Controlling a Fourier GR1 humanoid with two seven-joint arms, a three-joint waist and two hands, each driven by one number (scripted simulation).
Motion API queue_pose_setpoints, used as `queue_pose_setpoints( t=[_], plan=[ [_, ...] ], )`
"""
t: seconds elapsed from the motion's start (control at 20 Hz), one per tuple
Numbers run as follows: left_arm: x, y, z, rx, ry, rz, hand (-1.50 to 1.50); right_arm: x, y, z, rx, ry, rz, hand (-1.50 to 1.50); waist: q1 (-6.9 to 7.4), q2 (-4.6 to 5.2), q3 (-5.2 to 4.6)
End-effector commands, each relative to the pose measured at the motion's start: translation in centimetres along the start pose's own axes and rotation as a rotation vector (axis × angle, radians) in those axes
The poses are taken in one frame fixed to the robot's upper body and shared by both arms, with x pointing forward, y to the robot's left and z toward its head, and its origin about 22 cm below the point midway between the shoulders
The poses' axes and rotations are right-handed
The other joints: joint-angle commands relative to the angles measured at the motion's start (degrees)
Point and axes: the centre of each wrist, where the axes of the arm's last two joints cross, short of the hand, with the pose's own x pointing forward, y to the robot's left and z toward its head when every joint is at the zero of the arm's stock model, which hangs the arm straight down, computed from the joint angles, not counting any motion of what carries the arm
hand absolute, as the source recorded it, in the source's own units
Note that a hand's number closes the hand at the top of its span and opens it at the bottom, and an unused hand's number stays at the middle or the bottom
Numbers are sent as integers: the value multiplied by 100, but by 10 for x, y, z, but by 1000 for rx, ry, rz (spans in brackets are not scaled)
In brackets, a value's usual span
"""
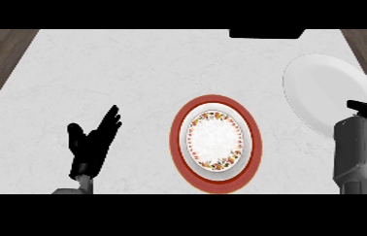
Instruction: Pick the can from the plate and place it in the plate
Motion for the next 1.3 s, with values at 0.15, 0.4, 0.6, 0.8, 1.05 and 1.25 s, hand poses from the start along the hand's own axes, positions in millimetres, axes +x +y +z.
queue_pose_setpoints(
  t=[0.15, 0.4, 0.6, 0.8, 1.05, 1.25],
  plan=[
    [0, 6, -7, -7, 13, 3, 0, 2, 14, 0, 29, -4, -191, -150, -18, 4, -9],
    [-9, 8, 3, 16, 50, 4, 0, 1, 7, -5, -126, -32, -396, -150, -77, -40, -4],
    [-1, 12, 1, 9, 23, -1, 0, -7, 5, -1, -146, 28, -469, -150, -127, -58, -13],
    [-2, 9, 0, 31, 22, 14, 0, -12, -6, 47, -35, 21, -572, -150, -195, -100, -23],
    [-9, 13, 17, 15, 37, 11, 0, -39, -33, 80, 97, -14, -655, -150, -186, -104, -29],
    [-8, 6, 8, 40, 29, -1, 0, -80, -47, 101, 192, -41, -652, -150, -187, -102, -37]
  ],
)
